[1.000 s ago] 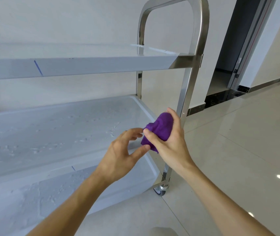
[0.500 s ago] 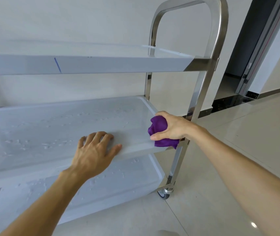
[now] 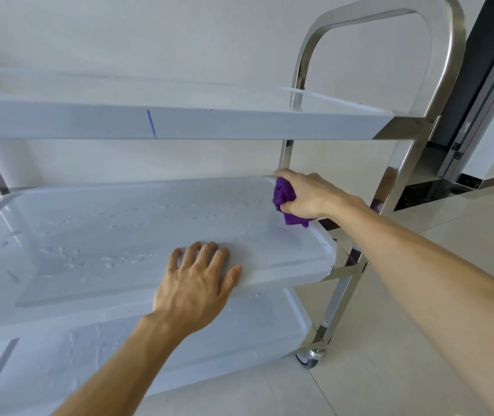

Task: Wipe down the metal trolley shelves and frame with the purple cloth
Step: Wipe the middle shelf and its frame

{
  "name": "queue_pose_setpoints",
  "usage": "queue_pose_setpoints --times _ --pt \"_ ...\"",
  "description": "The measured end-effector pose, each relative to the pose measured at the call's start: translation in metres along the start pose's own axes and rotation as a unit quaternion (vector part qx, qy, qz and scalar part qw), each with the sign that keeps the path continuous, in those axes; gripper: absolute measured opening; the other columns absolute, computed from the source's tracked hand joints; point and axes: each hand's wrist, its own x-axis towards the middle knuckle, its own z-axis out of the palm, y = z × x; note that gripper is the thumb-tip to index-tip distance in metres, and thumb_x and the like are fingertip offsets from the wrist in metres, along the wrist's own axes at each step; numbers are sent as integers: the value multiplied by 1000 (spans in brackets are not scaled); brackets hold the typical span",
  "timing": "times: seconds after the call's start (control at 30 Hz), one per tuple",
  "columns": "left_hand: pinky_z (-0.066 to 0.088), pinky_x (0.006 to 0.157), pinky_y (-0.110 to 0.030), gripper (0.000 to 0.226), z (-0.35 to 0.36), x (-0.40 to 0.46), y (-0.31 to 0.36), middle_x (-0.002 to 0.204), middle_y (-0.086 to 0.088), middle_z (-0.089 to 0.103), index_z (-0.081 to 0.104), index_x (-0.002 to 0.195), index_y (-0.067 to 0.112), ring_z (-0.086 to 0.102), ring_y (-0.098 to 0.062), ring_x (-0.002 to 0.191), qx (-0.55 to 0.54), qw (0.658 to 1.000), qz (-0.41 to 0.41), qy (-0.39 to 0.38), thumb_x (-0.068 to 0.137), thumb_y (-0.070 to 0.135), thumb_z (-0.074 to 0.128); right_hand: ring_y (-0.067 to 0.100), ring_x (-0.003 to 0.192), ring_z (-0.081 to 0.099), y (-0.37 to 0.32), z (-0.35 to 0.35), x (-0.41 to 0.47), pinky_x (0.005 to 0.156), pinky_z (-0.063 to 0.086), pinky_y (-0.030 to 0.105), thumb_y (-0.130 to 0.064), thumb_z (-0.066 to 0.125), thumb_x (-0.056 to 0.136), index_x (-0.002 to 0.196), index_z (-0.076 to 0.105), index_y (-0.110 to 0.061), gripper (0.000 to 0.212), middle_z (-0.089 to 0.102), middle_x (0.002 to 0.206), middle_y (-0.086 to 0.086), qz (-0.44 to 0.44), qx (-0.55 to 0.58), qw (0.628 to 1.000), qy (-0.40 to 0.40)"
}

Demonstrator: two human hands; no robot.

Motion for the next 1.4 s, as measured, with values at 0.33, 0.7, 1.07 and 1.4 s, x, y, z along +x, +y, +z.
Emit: queue_pose_setpoints --times 0.33,0.7,1.07,1.4 --pt "29 112 -48 73 -1 1 -1 143 4 46 47 136 25 38 -25 138 8 1000 1 -5 92 60 -1 25 107 61 14 6 -4 96 51 41 -29 85 73 142 37 -28 84 59 126 -1 78 -90 968 -223" --pt "34 102 -35 58 -14 15 -14 127 15 57 55 126 37 50 -15 121 -34 999 8 -31 92 69 22 25 122 53 29 16 -20 100 44 40 -68 47 89 130 56 -20 64 55 134 5 -1 -91 993 -69" --pt "8 119 -49 54 -7 5 -61 159 18 23 28 147 43 15 -18 149 -70 992 -82 -59 97 59 20 26 150 6 9 100 8 119 12 50 -57 15 98 153 19 -34 59 13 163 1 55 -103 992 -42" --pt "18 117 -43 42 -5 2 -67 149 22 38 42 139 44 28 -11 142 -74 994 -80 5 99 48 32 5 150 1 -19 109 -21 116 2 21 -38 34 102 151 29 -39 49 11 163 -14 -216 -43 973 -68"
